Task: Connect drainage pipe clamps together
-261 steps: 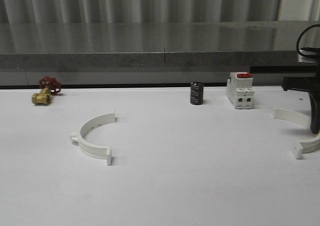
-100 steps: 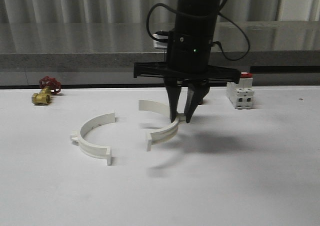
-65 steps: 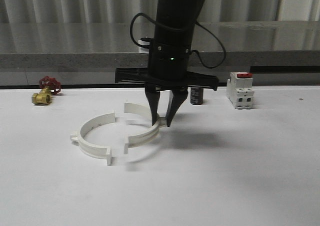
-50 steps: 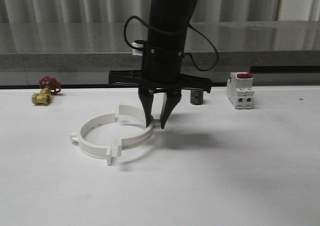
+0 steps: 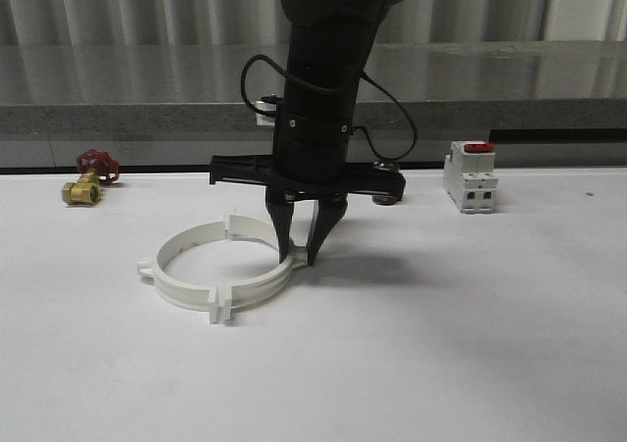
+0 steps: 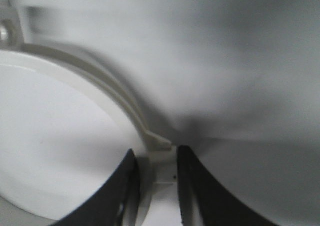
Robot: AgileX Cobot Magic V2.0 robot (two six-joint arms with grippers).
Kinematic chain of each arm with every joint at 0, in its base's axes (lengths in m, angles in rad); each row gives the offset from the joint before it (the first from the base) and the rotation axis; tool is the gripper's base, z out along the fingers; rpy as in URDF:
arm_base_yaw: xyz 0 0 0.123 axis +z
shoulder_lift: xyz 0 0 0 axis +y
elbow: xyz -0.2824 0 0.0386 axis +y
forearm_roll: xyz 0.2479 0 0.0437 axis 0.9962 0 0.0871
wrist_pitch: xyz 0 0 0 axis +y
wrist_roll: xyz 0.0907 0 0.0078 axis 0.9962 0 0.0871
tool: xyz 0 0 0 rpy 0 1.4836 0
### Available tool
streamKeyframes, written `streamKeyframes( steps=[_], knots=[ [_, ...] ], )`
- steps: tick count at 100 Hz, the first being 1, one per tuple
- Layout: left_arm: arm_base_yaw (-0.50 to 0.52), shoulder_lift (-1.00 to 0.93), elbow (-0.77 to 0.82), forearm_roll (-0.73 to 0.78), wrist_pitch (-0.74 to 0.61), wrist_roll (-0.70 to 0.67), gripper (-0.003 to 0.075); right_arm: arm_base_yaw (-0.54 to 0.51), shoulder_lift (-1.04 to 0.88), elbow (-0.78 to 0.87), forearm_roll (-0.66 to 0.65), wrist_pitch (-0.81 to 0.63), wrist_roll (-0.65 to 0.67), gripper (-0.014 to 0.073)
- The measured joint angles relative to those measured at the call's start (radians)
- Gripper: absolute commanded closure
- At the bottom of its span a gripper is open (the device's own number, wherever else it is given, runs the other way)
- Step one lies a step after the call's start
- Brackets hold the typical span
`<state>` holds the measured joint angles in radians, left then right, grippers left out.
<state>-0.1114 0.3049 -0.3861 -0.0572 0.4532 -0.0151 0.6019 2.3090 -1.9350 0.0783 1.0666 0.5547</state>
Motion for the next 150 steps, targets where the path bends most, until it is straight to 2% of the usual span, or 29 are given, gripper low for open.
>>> streamKeyframes(
  steps=[7, 12, 19, 29, 36, 68, 79, 89, 107, 120, 150],
  knots=[
    [0.000, 0.000, 0.000, 0.000, 0.000, 0.000, 0.0741, 0.000, 0.000, 0.000, 0.000, -0.010, 0.002, 0.0547],
    [0.000, 0.000, 0.000, 0.000, 0.000, 0.000, 0.0741, 0.000, 0.000, 0.000, 0.002, -0.014, 0.002, 0.0510],
    [0.000, 0.000, 0.000, 0.000, 0.001, 0.000, 0.0741, 0.000, 0.000, 0.000, 0.001, -0.018, 0.004, 0.0400],
    [0.000, 0.000, 0.000, 0.000, 0.001, 0.000, 0.0741, 0.000, 0.000, 0.000, 0.001, -0.019, 0.004, 0.0196],
    [0.000, 0.000, 0.000, 0.000, 0.001, 0.000, 0.0741, 0.000, 0.000, 0.000, 0.001, -0.019, 0.004, 0.0122],
    [0.000, 0.000, 0.000, 0.000, 0.001, 0.000, 0.0741, 0.030, -0.034, 0.000, -0.047, -0.009, 0.001, 0.0119],
    [0.000, 0.000, 0.000, 0.000, 0.001, 0.001, 0.0741, 0.044, -0.076, 0.013, -0.059, 0.017, -0.015, 0.0151],
    [0.000, 0.000, 0.000, 0.000, 0.001, 0.001, 0.0741, 0.046, -0.131, 0.066, -0.064, 0.024, -0.046, 0.0223],
    [0.000, 0.000, 0.000, 0.000, 0.001, 0.001, 0.0741, 0.025, -0.278, 0.224, -0.103, 0.009, -0.060, 0.0485],
    [0.000, 0.000, 0.000, 0.000, 0.001, 0.001, 0.0741, -0.036, -0.393, 0.358, -0.108, -0.032, -0.062, 0.0668],
    [0.000, 0.000, 0.000, 0.000, 0.002, 0.001, 0.0741, -0.262, -0.694, 0.699, -0.116, -0.127, -0.094, 0.0656]
  ],
)
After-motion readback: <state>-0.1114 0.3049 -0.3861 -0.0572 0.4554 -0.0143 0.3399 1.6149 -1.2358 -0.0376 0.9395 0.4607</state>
